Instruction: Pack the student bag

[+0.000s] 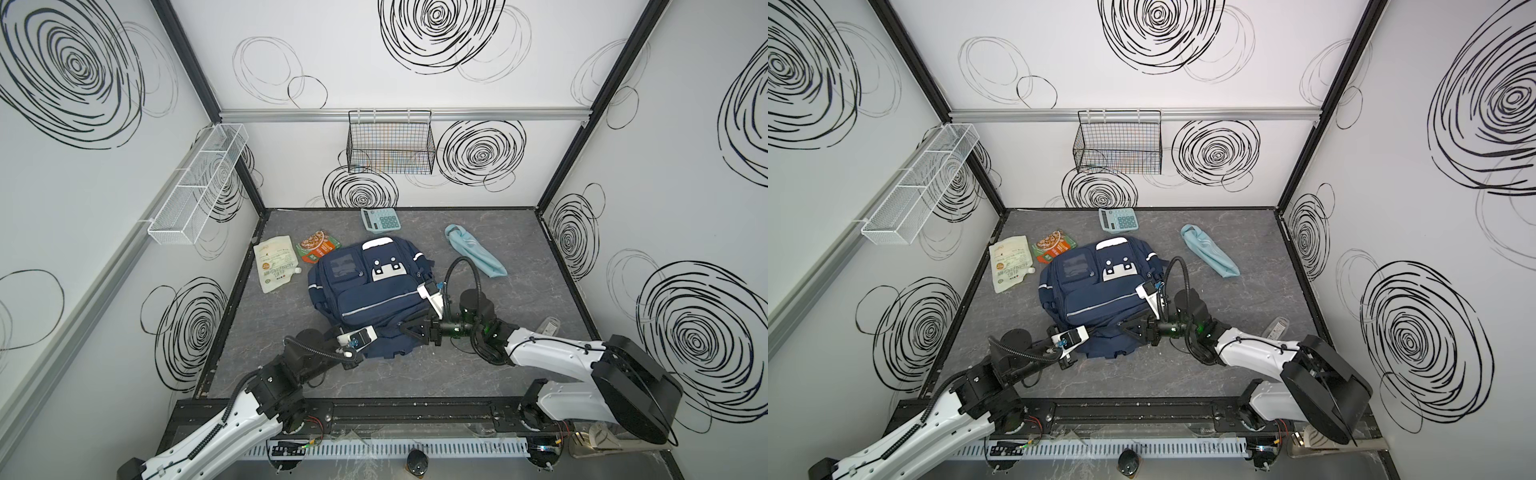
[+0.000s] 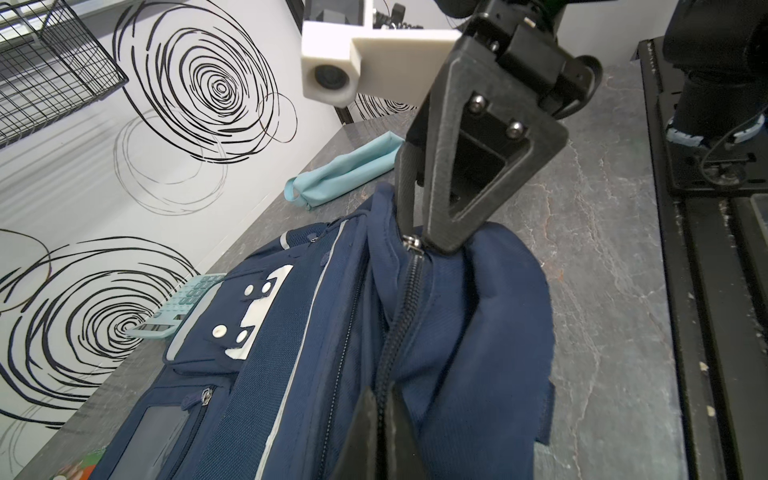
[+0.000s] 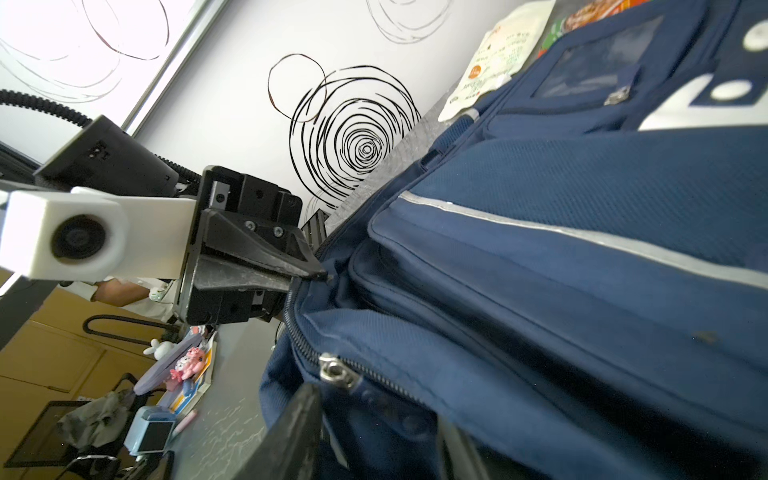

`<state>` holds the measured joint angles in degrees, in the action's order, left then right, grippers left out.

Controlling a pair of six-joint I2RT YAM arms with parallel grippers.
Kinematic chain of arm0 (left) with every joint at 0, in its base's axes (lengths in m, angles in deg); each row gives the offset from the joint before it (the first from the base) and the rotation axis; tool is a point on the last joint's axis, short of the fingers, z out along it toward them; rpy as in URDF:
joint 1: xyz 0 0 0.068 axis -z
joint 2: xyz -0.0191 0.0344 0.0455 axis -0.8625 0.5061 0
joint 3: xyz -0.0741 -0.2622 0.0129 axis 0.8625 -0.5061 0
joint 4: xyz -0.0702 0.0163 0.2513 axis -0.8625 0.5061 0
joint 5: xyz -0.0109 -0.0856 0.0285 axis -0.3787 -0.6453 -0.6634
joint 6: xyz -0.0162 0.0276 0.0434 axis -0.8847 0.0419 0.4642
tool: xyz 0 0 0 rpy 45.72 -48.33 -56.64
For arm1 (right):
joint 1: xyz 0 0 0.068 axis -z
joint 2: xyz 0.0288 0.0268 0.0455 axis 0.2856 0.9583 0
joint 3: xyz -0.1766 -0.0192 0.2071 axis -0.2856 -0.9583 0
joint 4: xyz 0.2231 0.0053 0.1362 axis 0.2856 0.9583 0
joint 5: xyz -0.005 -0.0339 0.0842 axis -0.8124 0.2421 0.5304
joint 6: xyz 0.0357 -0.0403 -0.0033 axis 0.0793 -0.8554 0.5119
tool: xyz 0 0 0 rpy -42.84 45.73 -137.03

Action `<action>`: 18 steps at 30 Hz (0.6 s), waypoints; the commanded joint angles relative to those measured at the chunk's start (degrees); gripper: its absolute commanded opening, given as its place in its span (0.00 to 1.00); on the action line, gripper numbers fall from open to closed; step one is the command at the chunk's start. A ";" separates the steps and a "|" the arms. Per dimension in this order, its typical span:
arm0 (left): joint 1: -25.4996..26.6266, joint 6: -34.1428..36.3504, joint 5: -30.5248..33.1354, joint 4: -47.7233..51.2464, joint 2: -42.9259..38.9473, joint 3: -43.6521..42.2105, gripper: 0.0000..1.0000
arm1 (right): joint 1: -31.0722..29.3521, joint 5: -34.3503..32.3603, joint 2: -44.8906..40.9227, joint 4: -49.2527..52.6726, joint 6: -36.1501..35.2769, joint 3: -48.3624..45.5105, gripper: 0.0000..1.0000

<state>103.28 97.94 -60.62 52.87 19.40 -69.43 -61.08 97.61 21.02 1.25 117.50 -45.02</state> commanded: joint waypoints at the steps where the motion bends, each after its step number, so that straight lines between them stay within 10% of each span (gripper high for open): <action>1: -0.06 -1.35 -2.11 -6.89 -0.19 0.73 0.00 | -0.62 3.15 -3.36 -7.02 -0.49 0.64 0.42; 18: 0.00 -1.27 -2.00 -7.10 -0.18 0.22 0.00 | 0.45 4.91 -7.06 -7.07 0.97 -1.14 0.42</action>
<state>103.30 97.70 -61.87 52.95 20.03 -70.02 -60.82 101.35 14.37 -4.61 118.47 -45.99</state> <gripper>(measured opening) 0.052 0.418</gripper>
